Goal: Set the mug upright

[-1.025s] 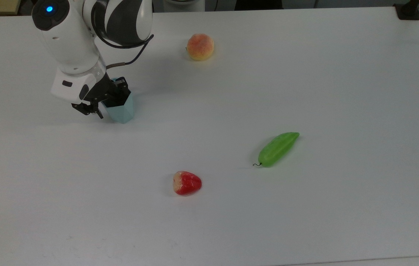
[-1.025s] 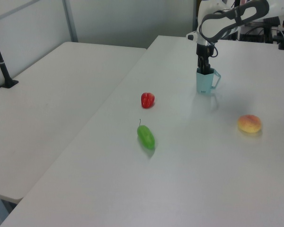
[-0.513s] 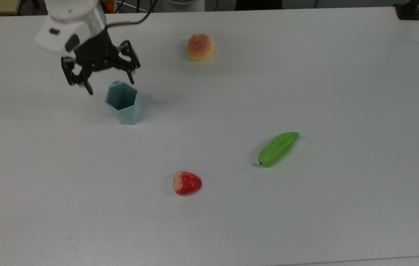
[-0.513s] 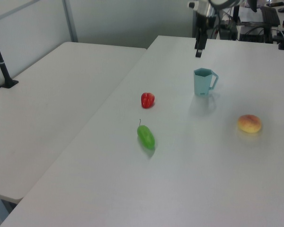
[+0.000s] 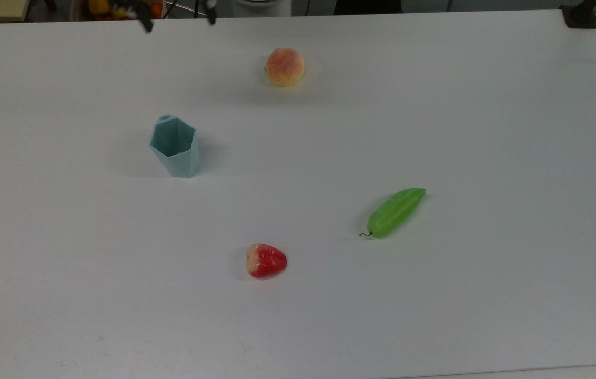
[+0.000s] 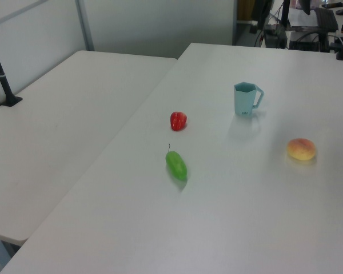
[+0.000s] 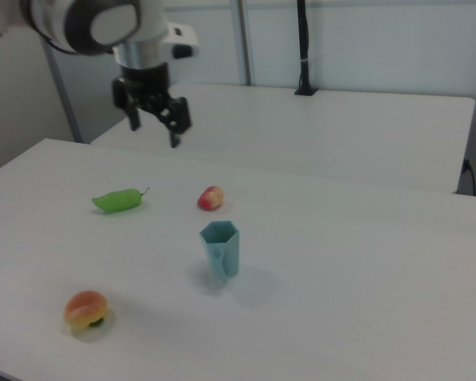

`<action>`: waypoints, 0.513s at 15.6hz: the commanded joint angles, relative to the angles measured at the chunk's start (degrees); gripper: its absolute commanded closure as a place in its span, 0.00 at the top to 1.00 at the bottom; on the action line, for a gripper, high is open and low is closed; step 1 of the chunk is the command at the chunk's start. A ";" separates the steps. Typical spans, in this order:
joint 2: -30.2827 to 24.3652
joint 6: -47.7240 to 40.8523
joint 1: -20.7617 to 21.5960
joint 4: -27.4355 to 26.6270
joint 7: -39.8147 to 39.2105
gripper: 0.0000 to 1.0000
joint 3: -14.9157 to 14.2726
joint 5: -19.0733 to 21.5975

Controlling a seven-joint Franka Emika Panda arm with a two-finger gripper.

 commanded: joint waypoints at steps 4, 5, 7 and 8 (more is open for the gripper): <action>-8.28 -9.89 -3.27 -0.85 15.21 1.00 10.92 -3.23; -8.20 -9.80 -2.92 -1.03 14.95 1.00 11.37 -3.84; -7.84 -9.10 -2.57 -1.55 13.64 1.00 11.37 -4.29; -7.58 -8.58 -2.65 -2.08 11.28 1.00 11.37 -4.81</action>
